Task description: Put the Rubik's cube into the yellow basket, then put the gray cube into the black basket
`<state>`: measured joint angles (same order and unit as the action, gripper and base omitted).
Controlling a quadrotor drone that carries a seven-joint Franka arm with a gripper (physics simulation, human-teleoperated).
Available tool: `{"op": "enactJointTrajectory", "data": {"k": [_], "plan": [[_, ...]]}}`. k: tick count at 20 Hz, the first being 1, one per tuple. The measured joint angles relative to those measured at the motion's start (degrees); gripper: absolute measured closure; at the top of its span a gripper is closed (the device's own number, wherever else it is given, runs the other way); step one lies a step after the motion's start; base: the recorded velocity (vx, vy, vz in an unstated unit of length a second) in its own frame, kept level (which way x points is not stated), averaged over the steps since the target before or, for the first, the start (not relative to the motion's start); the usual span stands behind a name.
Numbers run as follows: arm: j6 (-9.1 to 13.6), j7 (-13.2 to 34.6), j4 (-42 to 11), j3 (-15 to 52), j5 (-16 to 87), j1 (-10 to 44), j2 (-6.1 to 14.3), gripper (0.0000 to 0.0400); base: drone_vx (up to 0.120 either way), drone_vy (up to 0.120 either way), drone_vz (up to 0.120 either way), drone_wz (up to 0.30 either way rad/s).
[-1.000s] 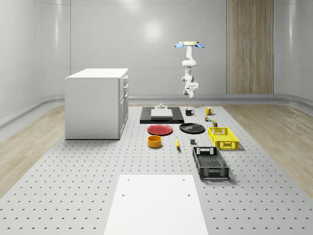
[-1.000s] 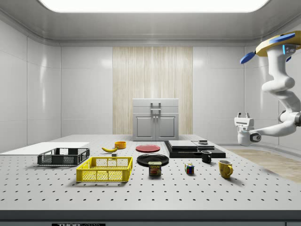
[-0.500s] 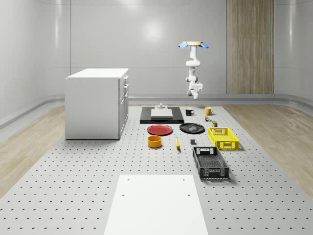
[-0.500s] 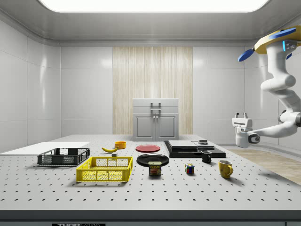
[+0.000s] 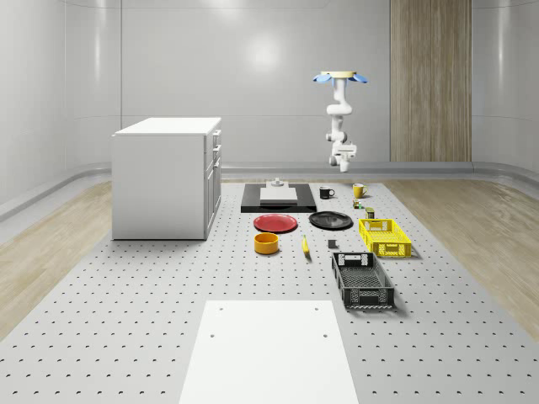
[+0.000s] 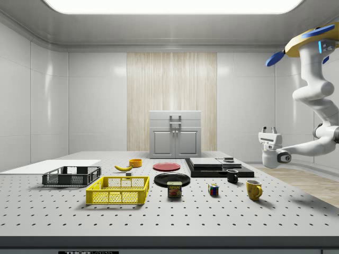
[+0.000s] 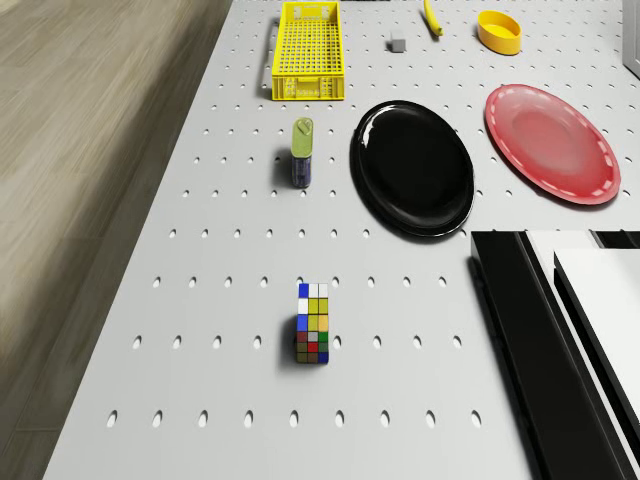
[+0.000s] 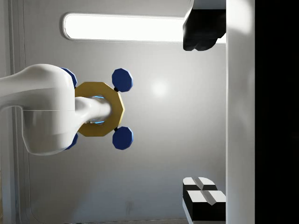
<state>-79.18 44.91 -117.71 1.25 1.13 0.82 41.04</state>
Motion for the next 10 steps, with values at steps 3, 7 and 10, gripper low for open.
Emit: {"op": "enactJointTrajectory", "data": {"k": [3,7,10], "plan": [[-0.1,0.1,-0.1,0.6,0.9,0.2,0.1,0.0000,0.120,0.080,0.000,0.000],[-0.3,0.4,-0.3,2.2,3.0,0.7,0.2,0.0000,0.120,0.010,0.000,0.000],[-0.5,0.8,-0.6,4.2,5.9,1.3,0.4,0.0000,0.120,0.093,0.000,0.000]]}}
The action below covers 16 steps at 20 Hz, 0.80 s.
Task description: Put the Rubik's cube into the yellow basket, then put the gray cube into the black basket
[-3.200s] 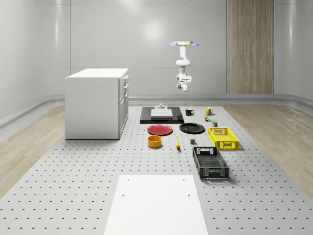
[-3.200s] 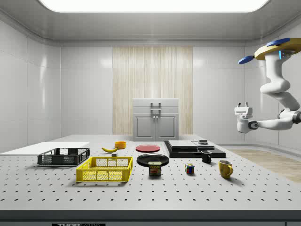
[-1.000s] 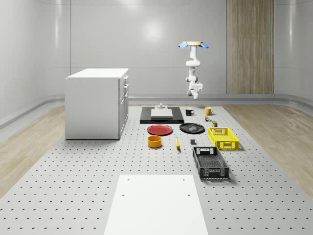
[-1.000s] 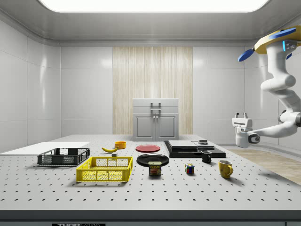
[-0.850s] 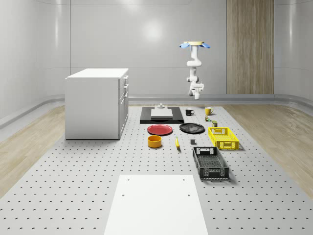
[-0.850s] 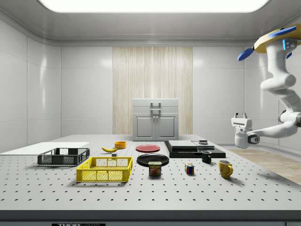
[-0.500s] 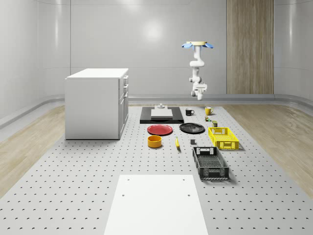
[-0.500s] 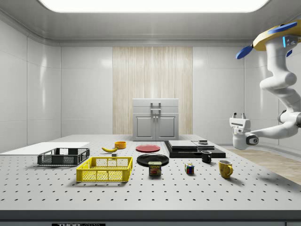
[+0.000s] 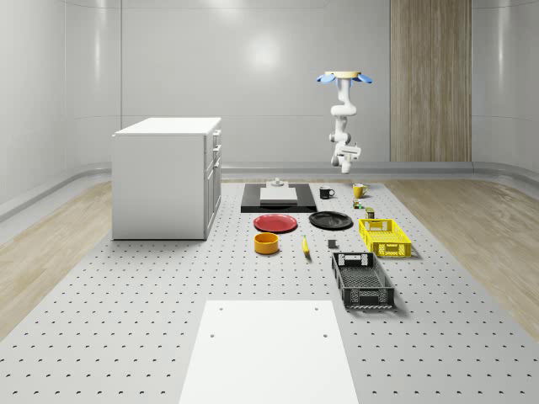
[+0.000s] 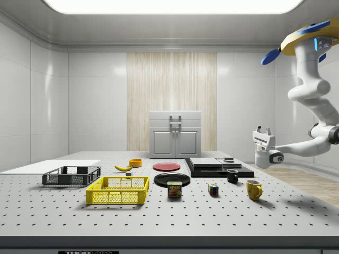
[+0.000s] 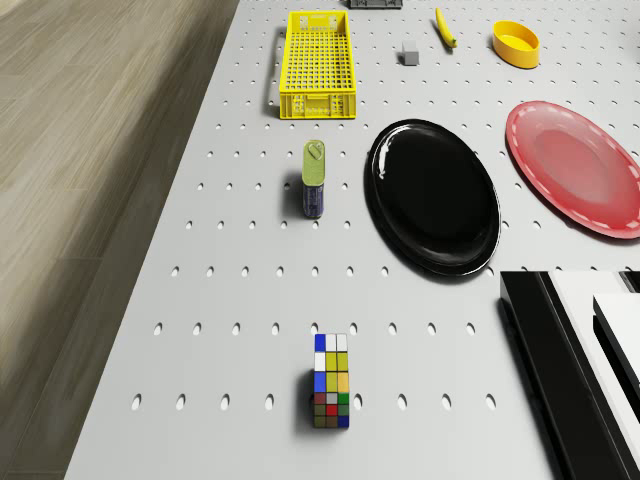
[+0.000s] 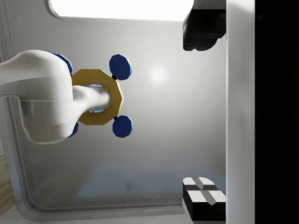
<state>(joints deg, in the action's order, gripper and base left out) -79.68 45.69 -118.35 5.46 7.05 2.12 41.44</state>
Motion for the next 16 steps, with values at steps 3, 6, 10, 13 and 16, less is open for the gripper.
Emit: {"op": "enactJointTrajectory", "data": {"k": [3,6,10,13,16], "plan": [[-0.2,0.6,-0.7,3.3,4.7,1.0,0.2,0.0000,0.120,0.000,0.000,0.000],[-0.6,1.7,-2.4,8.7,12.3,2.8,0.7,0.0000,0.120,0.000,-0.067,0.000],[-1.4,4.6,-8.3,19.9,29.0,6.7,2.1,0.0000,0.120,0.000,-0.120,0.000],[-2.1,8.8,-17.3,30.7,46.8,11.3,4.1,0.0000,0.120,0.000,-0.080,0.000],[-1.5,15.4,-28.6,41.3,66.4,18.0,6.6,0.0000,0.120,0.120,0.000,0.000]]}}
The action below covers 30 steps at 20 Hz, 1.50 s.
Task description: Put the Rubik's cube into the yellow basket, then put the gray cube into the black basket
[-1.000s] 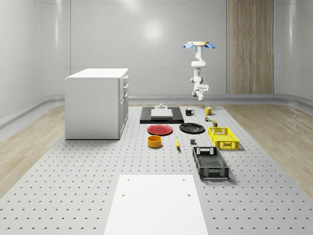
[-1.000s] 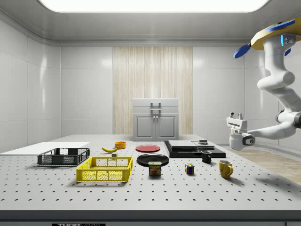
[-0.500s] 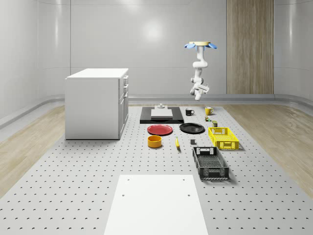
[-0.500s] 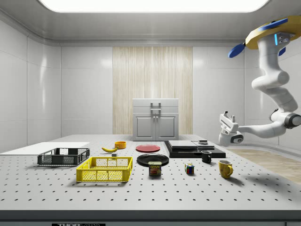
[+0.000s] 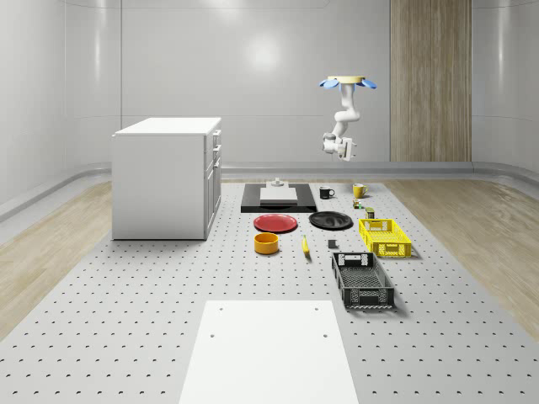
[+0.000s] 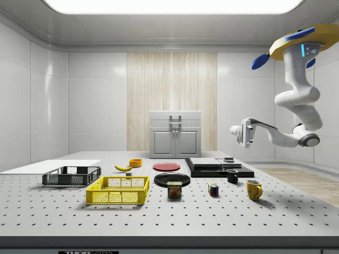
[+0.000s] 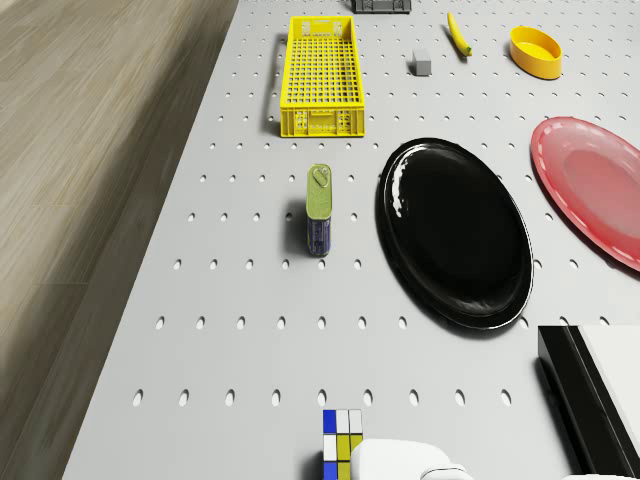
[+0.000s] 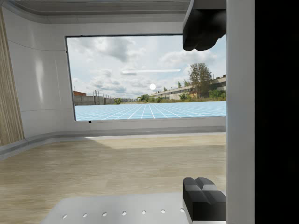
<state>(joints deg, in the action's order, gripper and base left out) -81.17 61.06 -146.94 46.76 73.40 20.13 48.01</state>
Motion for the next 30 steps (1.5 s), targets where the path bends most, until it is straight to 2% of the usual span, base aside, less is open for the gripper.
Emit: {"op": "enactJointTrajectory", "data": {"k": [3,5,9,13,20,30], "plan": [[2.9,7.7,-9.3,8.5,16.9,8.8,2.4,0.0000,0.120,0.053,-0.027,0.000],[5.6,12.5,-13.2,12.8,25.2,15.1,3.9,0.0000,0.120,0.000,-0.120,0.000],[10.5,19.7,-17.2,18.5,34.8,25.5,6.7,0.0000,0.120,0.000,-0.120,0.000],[13.3,24.0,-18.5,21.7,38.7,32.1,9.0,0.0000,0.120,0.000,-0.120,0.000],[14.4,27.6,-19.0,24.4,40.2,37.4,12.0,0.0000,0.120,-0.057,-0.120,0.000],[12.6,29.7,-18.9,26.2,39.3,40.1,15.4,0.0000,0.120,-0.024,-0.120,0.000]]}}
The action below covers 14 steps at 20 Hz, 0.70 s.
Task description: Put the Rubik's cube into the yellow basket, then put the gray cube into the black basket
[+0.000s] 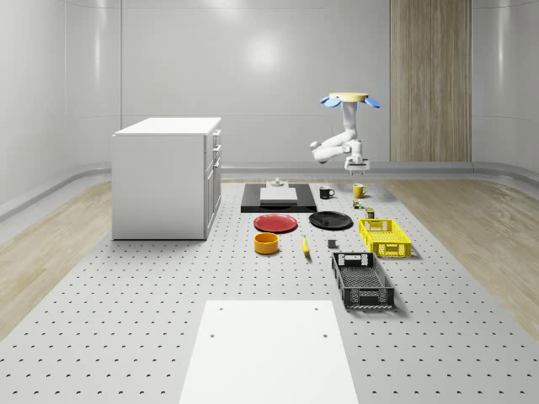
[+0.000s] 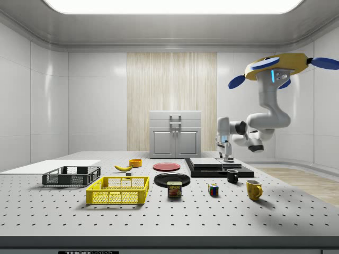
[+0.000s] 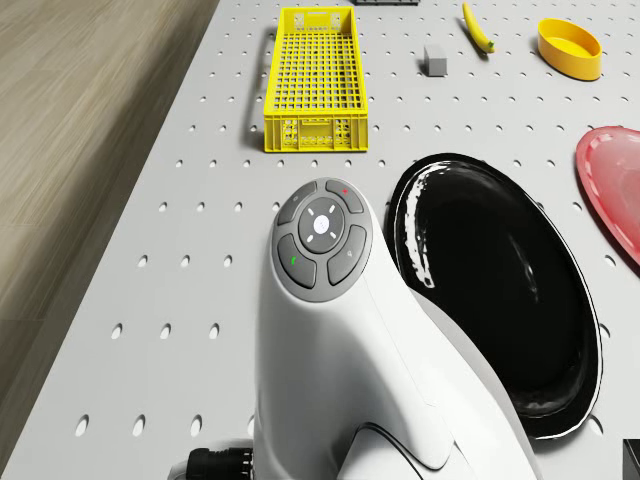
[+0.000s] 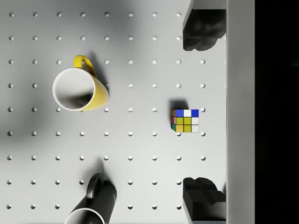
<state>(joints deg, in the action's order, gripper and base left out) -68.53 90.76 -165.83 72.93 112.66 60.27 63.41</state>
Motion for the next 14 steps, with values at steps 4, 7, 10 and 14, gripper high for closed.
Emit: {"op": "enactJointTrajectory", "data": {"k": [4,7,10,14], "plan": [[-1.0,0.5,0.1,0.5,-0.6,0.6,1.2,0.0000,0.120,0.000,-0.120,0.000],[-1.8,0.9,0.1,0.8,-1.1,1.0,2.1,0.0000,0.120,-0.067,-0.120,0.000],[-2.5,1.2,0.2,1.1,-1.5,1.3,3.0,0.0000,0.120,-0.040,-0.027,0.000],[-3.6,1.5,0.3,1.5,-2.1,1.7,4.1,0.0000,0.070,0.000,-0.020,0.000]]}}
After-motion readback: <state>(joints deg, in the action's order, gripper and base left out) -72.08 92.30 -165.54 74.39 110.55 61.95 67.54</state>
